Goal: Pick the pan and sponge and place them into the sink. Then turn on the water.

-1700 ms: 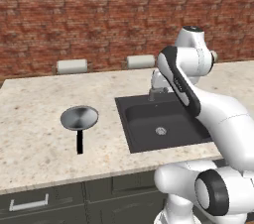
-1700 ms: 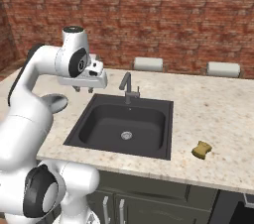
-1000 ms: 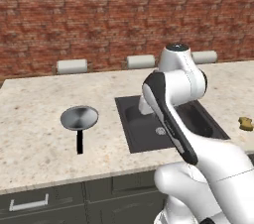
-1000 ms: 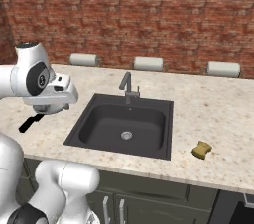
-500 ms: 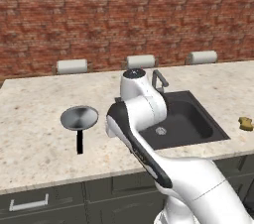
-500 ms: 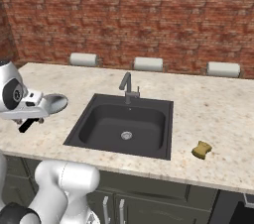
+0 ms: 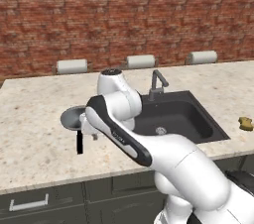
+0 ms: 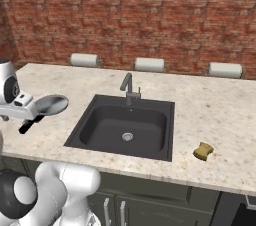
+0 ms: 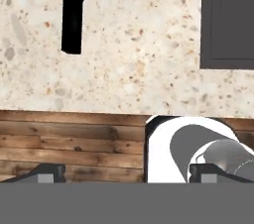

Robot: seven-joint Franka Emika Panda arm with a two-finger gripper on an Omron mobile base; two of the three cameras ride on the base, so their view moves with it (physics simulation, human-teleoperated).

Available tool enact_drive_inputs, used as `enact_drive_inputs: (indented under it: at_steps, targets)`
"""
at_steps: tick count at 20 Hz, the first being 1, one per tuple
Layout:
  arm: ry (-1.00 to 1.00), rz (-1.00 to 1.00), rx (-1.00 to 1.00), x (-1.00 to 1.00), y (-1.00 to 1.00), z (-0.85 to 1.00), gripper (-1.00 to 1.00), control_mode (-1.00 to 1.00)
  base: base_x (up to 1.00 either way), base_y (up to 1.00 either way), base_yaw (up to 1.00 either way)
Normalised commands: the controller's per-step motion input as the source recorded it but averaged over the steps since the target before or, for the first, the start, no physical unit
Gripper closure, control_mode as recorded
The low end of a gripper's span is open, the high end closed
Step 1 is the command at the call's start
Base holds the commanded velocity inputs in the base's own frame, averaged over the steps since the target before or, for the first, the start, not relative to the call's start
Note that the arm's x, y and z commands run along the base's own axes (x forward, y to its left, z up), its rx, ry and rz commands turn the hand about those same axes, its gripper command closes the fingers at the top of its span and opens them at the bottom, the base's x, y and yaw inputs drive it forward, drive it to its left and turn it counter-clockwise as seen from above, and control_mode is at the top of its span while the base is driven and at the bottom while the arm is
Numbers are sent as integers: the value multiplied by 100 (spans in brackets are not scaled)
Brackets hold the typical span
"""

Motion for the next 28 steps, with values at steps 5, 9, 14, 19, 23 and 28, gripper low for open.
enact_drive_inputs:
  at_steps: [5,9,14,19,23,28]
  targets:
    - [2,-11,0,31,63,-56,-100,-100,0,0,0]
    - [0,-9,0,31,38,-45,-100,-100,0,0,0]
    - [0,-5,0,30,17,-29,-100,-100,0,0,0]
    - [0,-1,0,31,10,-32,-100,-100,0,0,0]
    - [0,0,0,49,8,-27,-100,-100,0,0,0]
    - [0,0,0,45,2,-11,-100,-100,0,0,0]
